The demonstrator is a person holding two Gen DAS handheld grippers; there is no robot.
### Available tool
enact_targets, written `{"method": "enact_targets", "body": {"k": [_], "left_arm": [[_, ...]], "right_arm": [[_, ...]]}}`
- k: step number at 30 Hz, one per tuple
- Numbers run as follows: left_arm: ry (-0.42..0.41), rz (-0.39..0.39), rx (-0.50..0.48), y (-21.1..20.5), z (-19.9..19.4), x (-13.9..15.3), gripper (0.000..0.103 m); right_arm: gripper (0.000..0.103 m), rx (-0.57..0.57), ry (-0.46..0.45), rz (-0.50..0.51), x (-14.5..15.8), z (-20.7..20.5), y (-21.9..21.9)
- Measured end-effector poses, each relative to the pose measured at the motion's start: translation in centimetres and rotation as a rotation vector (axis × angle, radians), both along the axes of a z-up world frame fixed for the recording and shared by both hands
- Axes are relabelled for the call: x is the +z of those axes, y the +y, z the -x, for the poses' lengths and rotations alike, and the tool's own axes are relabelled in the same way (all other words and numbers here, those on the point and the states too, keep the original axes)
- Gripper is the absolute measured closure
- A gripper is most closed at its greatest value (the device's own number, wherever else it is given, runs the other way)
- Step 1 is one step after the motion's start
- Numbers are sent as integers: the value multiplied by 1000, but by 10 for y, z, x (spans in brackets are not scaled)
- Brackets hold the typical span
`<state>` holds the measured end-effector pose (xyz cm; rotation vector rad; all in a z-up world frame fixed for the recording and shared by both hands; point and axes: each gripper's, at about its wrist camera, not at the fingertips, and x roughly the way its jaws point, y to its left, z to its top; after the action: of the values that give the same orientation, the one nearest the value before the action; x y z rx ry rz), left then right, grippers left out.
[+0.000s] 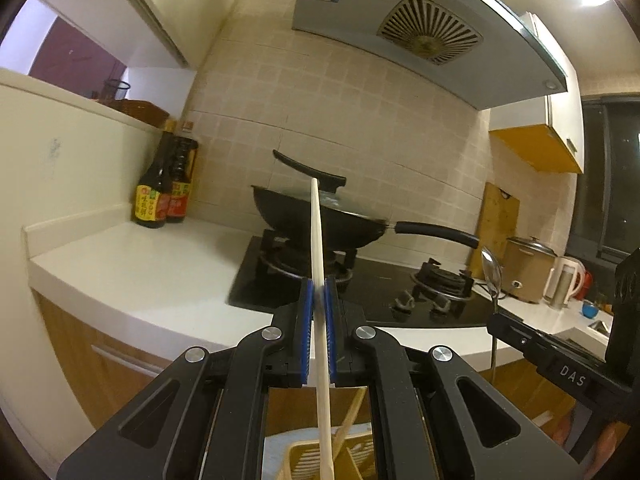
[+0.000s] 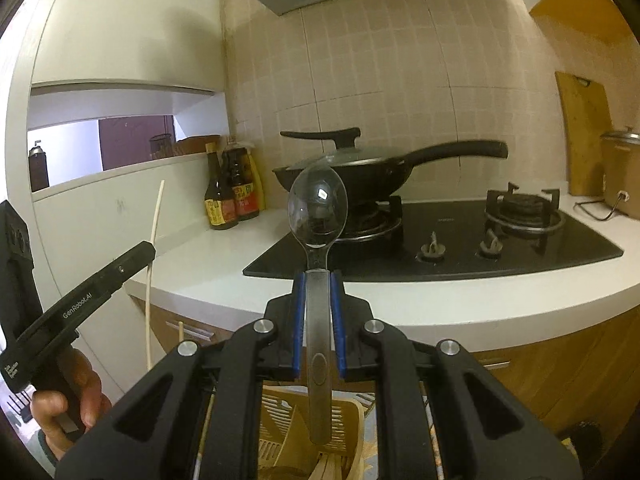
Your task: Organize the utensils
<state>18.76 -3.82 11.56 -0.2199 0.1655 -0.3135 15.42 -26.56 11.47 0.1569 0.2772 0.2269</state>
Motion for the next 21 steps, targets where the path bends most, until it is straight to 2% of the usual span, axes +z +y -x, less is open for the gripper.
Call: {"method": "enact_targets", "body": {"k": [4, 9, 14, 15, 17, 21], "left_arm": [[1, -10, 16, -1, -3, -9, 99], [22, 10, -3, 3, -5, -21, 99], [46, -13, -44, 3, 6, -30, 98], [42, -27, -48, 2, 9, -31, 98], [40, -44, -50, 2, 16, -32, 94], [68, -10, -66, 14, 26, -33, 86]], "right_arm": [[93, -3, -1, 2, -8, -3, 0], [93, 8, 5, -15, -15, -3, -2], [92, 35, 11, -24, -18, 9, -6], [91, 44, 10, -35, -18, 13, -8], [78, 50, 5, -50, -17, 22, -12], [76, 60, 12, -63, -14, 42, -19]]}}
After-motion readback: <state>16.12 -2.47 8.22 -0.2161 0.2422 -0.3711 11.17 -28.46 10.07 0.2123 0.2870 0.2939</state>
